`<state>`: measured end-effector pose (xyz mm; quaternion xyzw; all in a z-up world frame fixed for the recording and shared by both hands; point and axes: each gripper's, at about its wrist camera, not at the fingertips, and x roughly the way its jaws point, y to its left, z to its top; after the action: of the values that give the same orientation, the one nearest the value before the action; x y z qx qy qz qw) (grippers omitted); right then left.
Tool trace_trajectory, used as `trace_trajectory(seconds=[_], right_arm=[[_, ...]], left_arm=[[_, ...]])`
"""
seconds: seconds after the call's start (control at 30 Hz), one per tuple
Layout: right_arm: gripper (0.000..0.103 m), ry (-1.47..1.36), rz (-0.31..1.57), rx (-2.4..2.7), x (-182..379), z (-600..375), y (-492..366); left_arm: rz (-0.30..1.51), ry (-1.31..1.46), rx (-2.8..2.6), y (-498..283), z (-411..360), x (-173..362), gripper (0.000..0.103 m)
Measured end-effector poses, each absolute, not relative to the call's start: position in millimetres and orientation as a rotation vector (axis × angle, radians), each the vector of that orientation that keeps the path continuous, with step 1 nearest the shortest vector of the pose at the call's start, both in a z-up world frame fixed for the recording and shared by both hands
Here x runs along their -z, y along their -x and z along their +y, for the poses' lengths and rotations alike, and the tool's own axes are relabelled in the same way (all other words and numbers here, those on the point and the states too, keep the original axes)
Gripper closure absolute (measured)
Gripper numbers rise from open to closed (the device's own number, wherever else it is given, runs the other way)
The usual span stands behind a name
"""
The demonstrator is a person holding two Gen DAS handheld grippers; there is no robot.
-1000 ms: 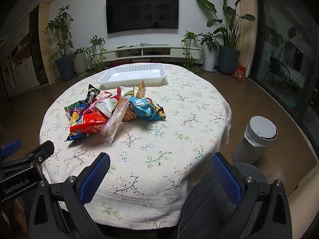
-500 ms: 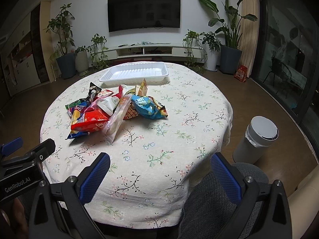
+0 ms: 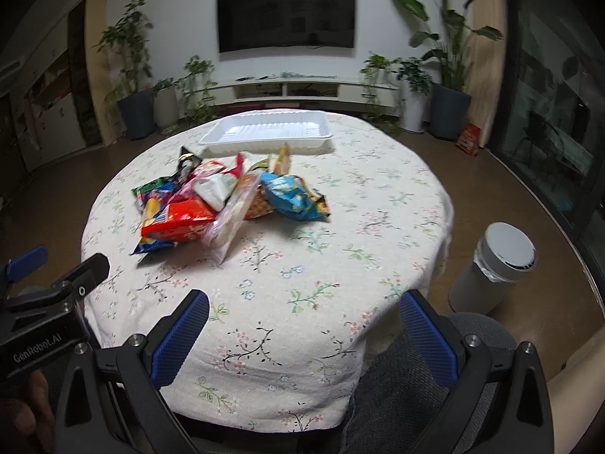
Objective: Organize snacks
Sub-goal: 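Grasp the blue cake bar with the left tool while the right tool grasps the blue cartoon chip bag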
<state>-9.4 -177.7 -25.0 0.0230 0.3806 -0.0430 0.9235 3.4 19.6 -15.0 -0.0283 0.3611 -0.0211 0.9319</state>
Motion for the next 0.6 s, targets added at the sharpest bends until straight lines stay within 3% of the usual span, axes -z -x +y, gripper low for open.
trace_trajectory(seconds=[0.13, 0.2, 0.27, 0.47, 0.6], right_arm=[[0.011, -0.067, 0.796, 0.011, 23.0, -187.5, 4.0], [0.012, -0.099, 0.812, -0.039, 22.2, -194.2, -2.9], [0.012, -0.146, 0.822, -0.079, 20.5, -203.2, -8.9], [0.014, -0.37, 0.866, -0.199, 22.1, -242.8, -40.3], [0.029, -0.359, 0.886, -0.2, 21.7, -251.1, -60.9]], left_arm=[[0.681, -0.016, 0.114, -4.1, 28.5, 17.5, 0.0], [0.76, -0.058, 0.064, -12.8, 34.6, 23.6, 0.0], [0.887, 0.042, 0.052, -31.6, 54.0, 30.9, 0.0], [0.923, 0.218, 0.046, -83.7, 104.6, 23.5, 0.001], [0.916, 0.267, 0.134, -115.2, 100.3, 11.6, 0.002]])
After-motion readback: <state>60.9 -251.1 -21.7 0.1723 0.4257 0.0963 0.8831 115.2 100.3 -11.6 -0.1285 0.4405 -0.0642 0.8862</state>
